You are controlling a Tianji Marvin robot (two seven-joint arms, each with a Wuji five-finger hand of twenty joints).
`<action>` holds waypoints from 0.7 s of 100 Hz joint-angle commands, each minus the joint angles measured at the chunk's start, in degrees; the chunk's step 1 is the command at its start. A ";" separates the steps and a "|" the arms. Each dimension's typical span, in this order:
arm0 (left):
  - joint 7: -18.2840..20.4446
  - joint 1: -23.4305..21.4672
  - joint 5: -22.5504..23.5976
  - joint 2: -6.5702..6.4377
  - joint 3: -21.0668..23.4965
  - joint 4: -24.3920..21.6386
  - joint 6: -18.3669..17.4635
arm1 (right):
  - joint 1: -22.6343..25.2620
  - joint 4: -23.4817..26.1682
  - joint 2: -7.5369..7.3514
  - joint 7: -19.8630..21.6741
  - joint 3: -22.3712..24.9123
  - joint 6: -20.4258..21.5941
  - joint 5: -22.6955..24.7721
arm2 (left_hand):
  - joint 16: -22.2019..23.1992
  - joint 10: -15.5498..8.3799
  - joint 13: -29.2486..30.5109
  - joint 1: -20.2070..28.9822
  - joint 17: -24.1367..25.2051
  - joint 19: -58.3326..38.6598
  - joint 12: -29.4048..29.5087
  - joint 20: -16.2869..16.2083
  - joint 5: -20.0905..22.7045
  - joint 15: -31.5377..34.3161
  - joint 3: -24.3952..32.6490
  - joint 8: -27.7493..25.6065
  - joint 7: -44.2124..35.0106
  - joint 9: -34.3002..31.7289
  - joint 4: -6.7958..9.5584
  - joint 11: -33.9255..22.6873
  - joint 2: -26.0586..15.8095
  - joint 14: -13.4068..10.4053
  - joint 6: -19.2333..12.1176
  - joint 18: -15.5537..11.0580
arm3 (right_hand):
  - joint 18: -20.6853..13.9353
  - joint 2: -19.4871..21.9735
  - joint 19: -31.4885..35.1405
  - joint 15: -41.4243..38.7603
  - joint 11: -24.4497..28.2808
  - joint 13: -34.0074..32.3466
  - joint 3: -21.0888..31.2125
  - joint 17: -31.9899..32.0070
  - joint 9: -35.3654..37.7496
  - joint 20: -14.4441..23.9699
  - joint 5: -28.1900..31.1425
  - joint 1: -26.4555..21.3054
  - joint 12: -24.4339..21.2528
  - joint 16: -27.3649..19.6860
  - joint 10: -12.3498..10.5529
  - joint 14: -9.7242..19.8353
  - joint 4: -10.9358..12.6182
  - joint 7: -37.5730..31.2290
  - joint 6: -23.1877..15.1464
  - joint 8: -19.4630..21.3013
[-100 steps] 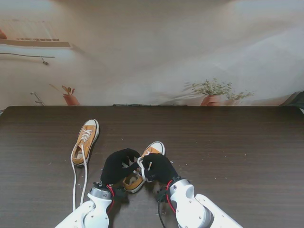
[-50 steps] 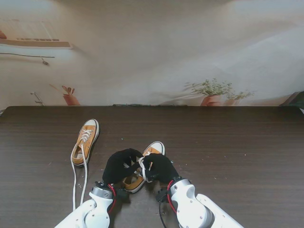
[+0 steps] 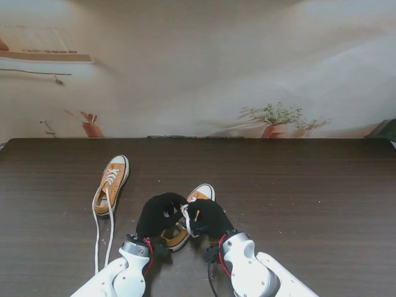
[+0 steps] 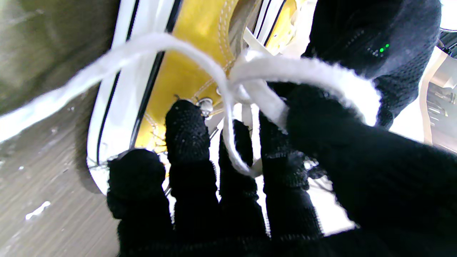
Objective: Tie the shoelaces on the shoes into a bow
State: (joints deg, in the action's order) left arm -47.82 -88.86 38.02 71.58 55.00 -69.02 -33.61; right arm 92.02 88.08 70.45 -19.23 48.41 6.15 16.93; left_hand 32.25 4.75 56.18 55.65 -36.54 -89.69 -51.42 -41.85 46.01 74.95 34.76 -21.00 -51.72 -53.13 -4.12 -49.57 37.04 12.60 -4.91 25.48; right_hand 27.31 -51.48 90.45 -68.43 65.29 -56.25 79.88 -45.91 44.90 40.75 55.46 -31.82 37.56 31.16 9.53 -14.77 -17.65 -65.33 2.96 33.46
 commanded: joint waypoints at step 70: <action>3.64 -4.91 0.14 -0.01 2.56 -0.55 -1.43 | 0.74 -0.08 0.02 0.19 0.04 1.65 0.74 | 2.11 0.49 -1.20 -3.92 1.84 0.41 -1.42 -2.24 -2.77 -0.54 -4.08 -8.06 -4.58 0.16 -0.06 0.87 -6.78 0.95 -7.93 3.24 | 1.10 2.50 -2.47 3.63 -3.42 0.76 -0.50 3.40 0.43 -0.98 2.11 -0.65 -1.14 -1.05 -0.51 -0.47 2.51 2.24 -10.63 -1.36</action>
State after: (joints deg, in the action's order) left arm -45.14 -91.93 37.85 71.86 57.95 -71.26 -34.79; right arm 92.56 88.04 70.47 -19.82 48.46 7.62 17.43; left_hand 32.32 5.28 56.05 54.90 -35.36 -89.56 -51.45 -43.17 43.70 74.95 34.47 -26.99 -53.40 -53.13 -3.55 -49.54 31.48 13.38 -4.80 25.49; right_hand 27.33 -50.59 88.49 -65.73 62.81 -56.15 78.46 -43.45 44.90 40.42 55.43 -31.65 37.55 31.10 9.53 -14.77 -17.65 -63.68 0.39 33.32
